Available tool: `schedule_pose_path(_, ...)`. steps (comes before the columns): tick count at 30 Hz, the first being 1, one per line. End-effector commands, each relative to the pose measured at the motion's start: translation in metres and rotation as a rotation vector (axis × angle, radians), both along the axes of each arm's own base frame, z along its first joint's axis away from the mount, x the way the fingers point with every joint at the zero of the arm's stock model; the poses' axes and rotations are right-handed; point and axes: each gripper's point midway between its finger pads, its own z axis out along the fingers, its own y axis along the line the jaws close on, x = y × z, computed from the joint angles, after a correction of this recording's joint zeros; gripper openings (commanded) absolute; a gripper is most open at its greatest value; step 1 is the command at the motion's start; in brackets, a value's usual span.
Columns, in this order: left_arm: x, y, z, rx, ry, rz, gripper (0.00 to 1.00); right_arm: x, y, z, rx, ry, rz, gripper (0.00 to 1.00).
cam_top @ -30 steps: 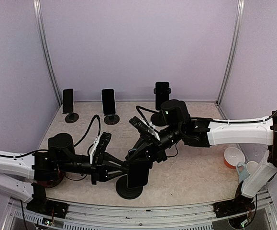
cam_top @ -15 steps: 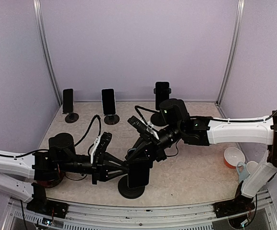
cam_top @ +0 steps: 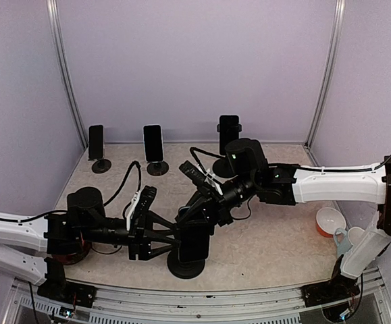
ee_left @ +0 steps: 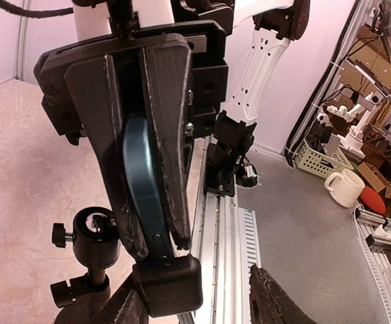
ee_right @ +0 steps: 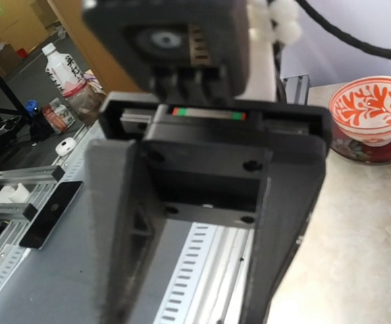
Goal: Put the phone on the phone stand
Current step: Install the phone onto the phone stand.
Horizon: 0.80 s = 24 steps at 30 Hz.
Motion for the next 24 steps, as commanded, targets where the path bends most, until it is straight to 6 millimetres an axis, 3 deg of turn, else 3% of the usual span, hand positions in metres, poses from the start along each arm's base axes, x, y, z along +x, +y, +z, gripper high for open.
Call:
schedule_pose_path(1, -0.01, 0.002, 0.017, -0.056, -0.026, -0.044, 0.55, 0.027, -0.011, -0.063, -0.231, 0.093, -0.161, 0.0)
schedule_pose_path(8, -0.009, 0.003, 0.016, -0.058, -0.025, -0.038, 0.75, 0.03, -0.01, -0.06, -0.208, 0.032, -0.184, 0.0)
schedule_pose_path(24, -0.008, 0.004, 0.012, -0.055, -0.016, -0.033, 0.84, 0.021, -0.003, -0.056, -0.129, -0.078, -0.141, 0.0)
